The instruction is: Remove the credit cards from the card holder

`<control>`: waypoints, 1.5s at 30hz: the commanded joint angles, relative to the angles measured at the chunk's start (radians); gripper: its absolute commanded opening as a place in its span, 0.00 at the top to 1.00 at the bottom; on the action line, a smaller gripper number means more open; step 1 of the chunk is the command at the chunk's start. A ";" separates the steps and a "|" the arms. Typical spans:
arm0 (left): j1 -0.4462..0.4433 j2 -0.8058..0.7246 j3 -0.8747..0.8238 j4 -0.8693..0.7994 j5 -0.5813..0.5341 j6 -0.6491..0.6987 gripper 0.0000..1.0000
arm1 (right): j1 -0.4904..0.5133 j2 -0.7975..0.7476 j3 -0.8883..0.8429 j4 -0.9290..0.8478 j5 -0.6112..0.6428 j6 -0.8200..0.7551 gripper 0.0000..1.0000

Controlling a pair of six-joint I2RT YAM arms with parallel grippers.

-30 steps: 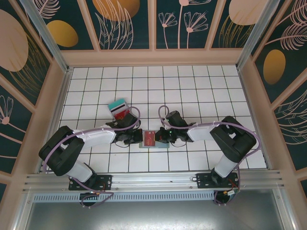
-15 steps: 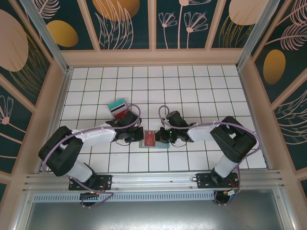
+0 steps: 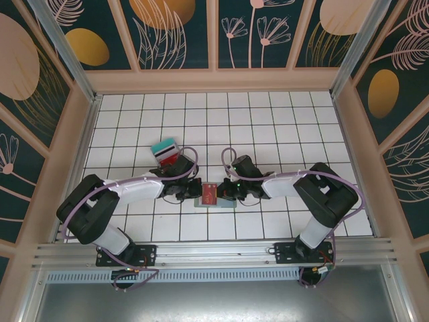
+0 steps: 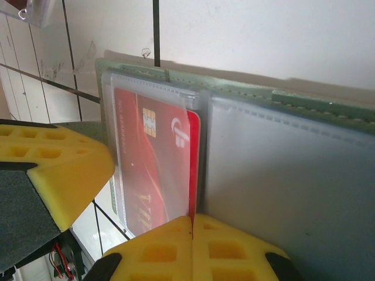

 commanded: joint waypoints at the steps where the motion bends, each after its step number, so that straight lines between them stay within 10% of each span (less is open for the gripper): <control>1: -0.001 0.025 -0.005 0.001 -0.001 0.012 1.00 | 0.001 0.018 0.010 -0.004 -0.009 -0.007 1.00; 10: 0.000 0.043 -0.027 -0.045 -0.044 0.009 1.00 | -0.005 0.007 -0.007 -0.001 -0.012 -0.007 0.86; 45: -0.001 0.068 -0.015 -0.054 -0.047 0.012 1.00 | -0.043 -0.036 -0.040 -0.012 -0.015 -0.018 1.00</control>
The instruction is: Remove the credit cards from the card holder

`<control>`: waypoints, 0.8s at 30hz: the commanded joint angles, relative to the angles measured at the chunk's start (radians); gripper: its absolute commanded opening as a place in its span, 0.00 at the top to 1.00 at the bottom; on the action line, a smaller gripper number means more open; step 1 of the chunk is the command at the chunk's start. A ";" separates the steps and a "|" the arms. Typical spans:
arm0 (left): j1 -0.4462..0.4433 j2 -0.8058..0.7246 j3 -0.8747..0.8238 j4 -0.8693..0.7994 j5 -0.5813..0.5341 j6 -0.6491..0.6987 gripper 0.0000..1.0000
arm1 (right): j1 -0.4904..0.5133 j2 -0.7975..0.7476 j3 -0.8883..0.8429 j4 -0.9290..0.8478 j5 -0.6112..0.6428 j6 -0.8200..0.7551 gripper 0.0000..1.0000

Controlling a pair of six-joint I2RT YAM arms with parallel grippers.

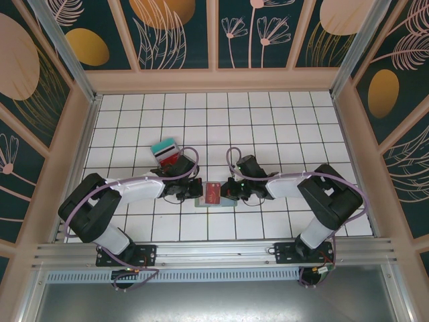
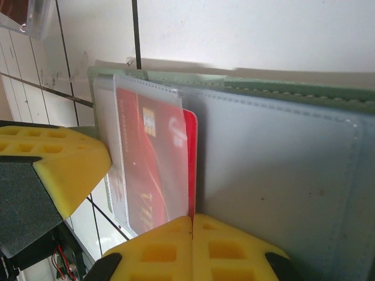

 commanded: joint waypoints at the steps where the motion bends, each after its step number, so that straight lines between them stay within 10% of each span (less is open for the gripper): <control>1: -0.001 0.048 -0.013 -0.063 -0.038 0.013 1.00 | -0.003 0.006 0.003 -0.008 -0.011 -0.018 1.00; 6: 0.000 0.046 -0.006 -0.068 -0.039 0.019 1.00 | 0.009 0.014 0.027 -0.009 -0.019 -0.031 0.76; 24: -0.001 0.060 -0.004 -0.065 -0.031 0.022 1.00 | 0.020 0.054 0.051 0.022 -0.058 -0.040 0.86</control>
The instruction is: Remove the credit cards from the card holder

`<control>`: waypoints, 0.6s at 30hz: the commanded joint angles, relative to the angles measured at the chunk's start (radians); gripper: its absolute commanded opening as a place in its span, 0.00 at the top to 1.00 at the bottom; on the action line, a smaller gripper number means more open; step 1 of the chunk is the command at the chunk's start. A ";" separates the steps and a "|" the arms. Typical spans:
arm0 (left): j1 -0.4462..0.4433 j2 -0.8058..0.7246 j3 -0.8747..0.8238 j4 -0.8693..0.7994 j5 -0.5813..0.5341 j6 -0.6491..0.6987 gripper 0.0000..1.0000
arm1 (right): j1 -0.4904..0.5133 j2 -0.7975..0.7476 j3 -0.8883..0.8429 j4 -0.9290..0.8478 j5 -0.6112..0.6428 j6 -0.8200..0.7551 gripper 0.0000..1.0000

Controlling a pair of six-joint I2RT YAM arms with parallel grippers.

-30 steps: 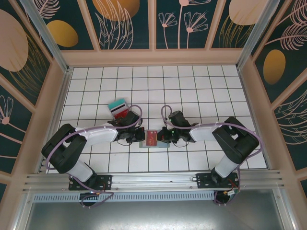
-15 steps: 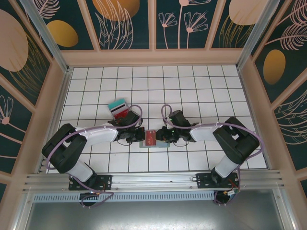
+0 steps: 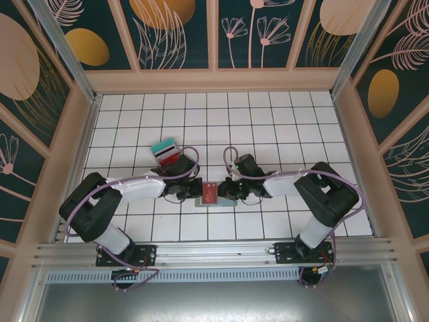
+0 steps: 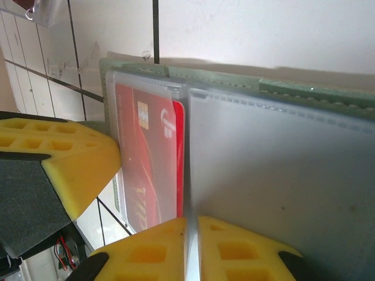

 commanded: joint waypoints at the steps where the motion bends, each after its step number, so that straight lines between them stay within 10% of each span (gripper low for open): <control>1: -0.001 0.052 -0.017 -0.058 -0.034 0.021 1.00 | 0.011 0.019 0.020 0.021 -0.023 -0.012 0.86; 18: -0.001 0.056 -0.017 -0.056 -0.030 0.023 1.00 | -0.001 0.019 -0.025 0.127 -0.063 0.040 0.86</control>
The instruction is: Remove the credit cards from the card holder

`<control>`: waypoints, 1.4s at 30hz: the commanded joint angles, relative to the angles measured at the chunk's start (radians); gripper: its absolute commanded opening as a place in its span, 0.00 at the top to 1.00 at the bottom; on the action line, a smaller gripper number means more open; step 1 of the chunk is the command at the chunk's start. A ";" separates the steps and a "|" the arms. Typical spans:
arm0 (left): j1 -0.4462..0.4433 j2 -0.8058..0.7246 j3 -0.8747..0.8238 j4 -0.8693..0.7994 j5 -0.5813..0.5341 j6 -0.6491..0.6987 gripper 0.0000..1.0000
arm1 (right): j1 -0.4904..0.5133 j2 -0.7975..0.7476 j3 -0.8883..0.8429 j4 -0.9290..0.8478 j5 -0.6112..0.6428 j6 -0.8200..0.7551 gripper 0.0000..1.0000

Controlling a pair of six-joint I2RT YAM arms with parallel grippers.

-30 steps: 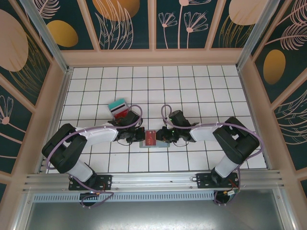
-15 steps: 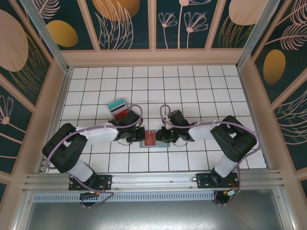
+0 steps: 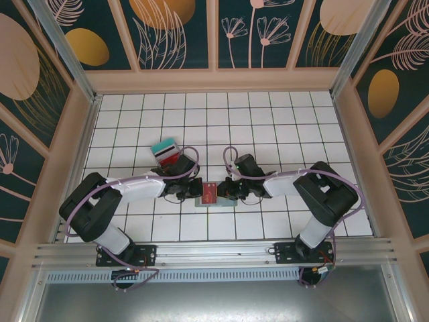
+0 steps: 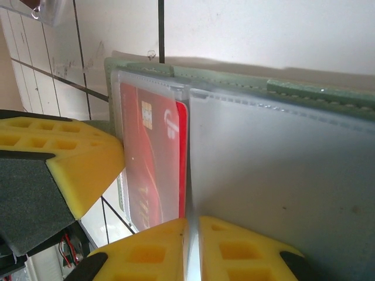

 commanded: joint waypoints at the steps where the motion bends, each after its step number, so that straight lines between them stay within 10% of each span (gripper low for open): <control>1: -0.001 0.056 -0.017 -0.055 -0.032 0.022 1.00 | -0.002 0.010 -0.020 0.098 -0.046 0.032 0.87; 42: -0.001 0.064 -0.017 -0.060 -0.030 0.028 1.00 | -0.057 -0.044 -0.101 0.199 -0.050 0.095 0.84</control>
